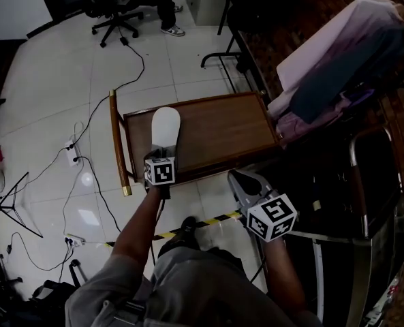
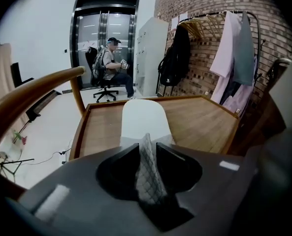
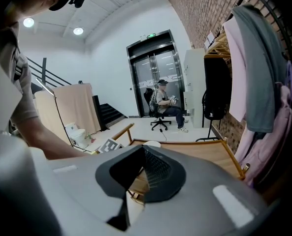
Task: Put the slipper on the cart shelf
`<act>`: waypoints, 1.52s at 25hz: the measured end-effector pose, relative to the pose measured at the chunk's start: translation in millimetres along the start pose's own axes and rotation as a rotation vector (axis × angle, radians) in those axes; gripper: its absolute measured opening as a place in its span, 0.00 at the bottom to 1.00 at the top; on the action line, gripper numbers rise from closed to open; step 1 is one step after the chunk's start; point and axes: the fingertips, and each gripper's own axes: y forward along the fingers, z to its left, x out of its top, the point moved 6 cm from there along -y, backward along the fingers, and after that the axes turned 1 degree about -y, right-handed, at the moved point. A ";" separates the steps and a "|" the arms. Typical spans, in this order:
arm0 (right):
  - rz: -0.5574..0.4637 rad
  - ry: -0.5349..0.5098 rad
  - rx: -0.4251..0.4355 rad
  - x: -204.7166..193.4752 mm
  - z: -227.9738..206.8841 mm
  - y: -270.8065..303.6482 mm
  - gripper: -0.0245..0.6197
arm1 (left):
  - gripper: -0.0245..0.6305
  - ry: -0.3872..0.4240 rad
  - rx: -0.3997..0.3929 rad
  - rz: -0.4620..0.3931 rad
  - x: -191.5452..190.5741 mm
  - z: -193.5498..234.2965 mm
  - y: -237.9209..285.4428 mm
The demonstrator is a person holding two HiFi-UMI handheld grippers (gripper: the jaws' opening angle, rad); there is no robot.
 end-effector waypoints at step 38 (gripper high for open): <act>-0.215 0.097 -0.213 -0.7 -21.1 -94.6 0.04 | 0.07 0.237 -0.419 -0.361 116.0 -162.4 -168.9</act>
